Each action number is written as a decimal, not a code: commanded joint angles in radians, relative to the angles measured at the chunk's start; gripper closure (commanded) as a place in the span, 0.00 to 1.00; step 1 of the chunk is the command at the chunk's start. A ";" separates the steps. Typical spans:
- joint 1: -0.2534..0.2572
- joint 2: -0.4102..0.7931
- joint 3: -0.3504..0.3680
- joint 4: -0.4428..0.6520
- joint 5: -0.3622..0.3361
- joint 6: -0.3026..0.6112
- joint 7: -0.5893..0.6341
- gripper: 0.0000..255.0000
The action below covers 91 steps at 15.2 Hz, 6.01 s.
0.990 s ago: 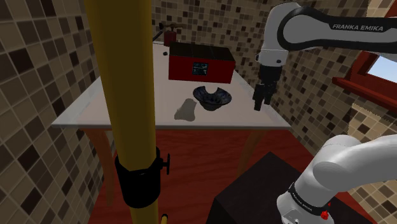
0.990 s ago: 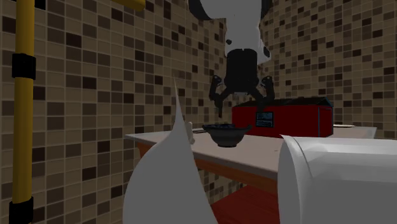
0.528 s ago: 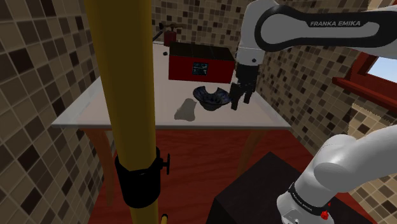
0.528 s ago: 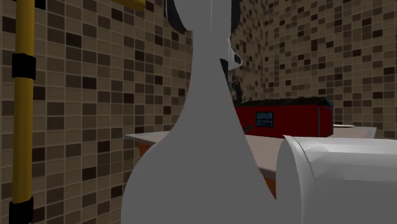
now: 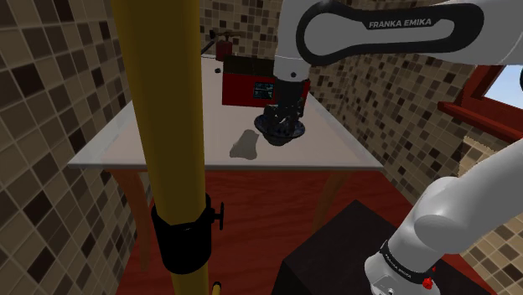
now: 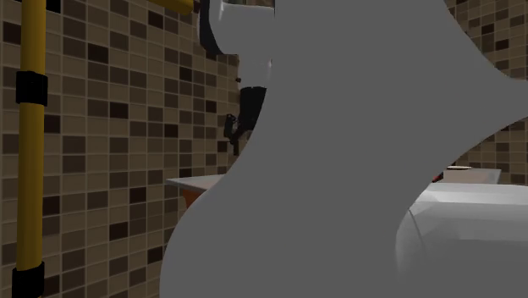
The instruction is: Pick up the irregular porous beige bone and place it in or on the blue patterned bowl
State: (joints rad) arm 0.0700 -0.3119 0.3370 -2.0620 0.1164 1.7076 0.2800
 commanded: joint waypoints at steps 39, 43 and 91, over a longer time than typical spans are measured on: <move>-0.048 0.535 0.025 0.555 0.089 -0.275 -0.011 0.00; -0.047 0.511 0.028 0.474 0.097 -0.217 -0.020 0.00; -0.013 0.629 0.045 1.001 0.086 -0.614 0.109 1.00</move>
State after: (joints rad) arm 0.0549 0.3086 0.3813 -1.0828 0.2042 1.1075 0.3848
